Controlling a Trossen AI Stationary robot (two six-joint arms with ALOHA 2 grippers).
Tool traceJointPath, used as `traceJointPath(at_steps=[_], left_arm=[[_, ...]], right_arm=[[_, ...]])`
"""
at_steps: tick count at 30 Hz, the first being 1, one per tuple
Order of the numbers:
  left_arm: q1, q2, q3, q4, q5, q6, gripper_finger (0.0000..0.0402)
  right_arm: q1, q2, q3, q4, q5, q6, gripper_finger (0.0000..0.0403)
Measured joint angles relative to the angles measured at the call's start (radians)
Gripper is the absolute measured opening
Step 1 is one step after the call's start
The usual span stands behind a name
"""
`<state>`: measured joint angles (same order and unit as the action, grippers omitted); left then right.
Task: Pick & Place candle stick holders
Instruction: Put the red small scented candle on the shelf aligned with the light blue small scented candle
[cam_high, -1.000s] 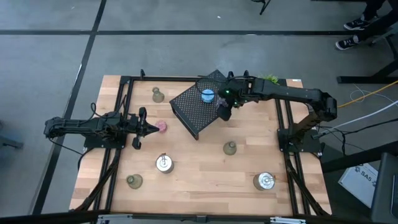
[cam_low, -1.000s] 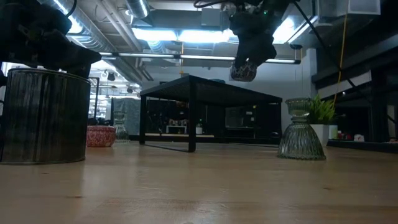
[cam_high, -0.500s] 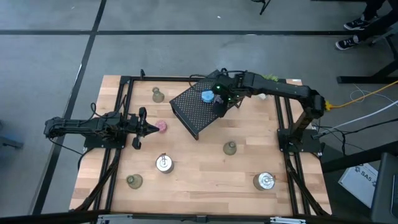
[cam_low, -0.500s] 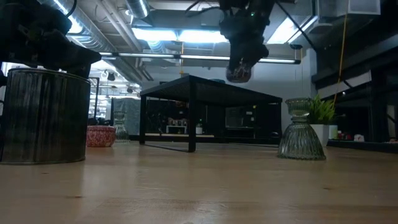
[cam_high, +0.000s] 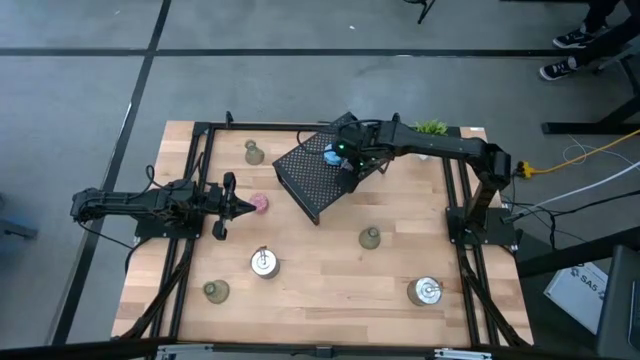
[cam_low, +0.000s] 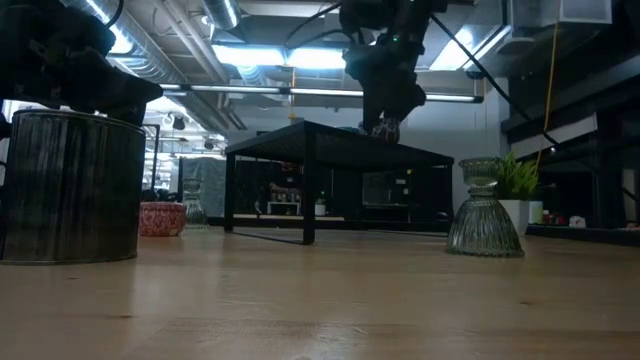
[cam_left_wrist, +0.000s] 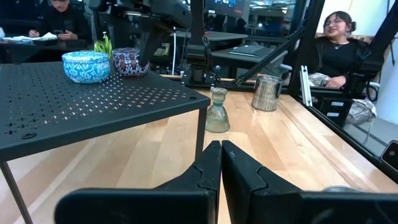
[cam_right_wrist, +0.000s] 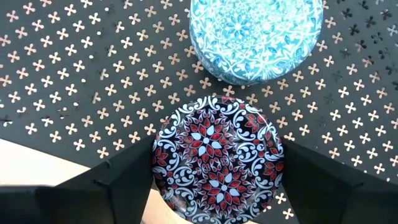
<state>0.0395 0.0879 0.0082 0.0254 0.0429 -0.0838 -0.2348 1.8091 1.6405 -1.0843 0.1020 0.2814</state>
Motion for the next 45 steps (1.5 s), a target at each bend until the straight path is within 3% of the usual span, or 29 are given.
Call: traceJointPath(at_steps=[28, 45], left_arm=[[0.000, 0.000, 0.000, 0.000, 0.000, 0.000, 0.0006], [0.000, 0.000, 0.000, 0.000, 0.000, 0.000, 0.0007]], right_arm=[[0.000, 0.003, -0.001, 0.026, 0.010, 0.000, 0.0310], [0.000, 0.005, -0.003, 0.029, 0.010, 0.000, 0.0375]])
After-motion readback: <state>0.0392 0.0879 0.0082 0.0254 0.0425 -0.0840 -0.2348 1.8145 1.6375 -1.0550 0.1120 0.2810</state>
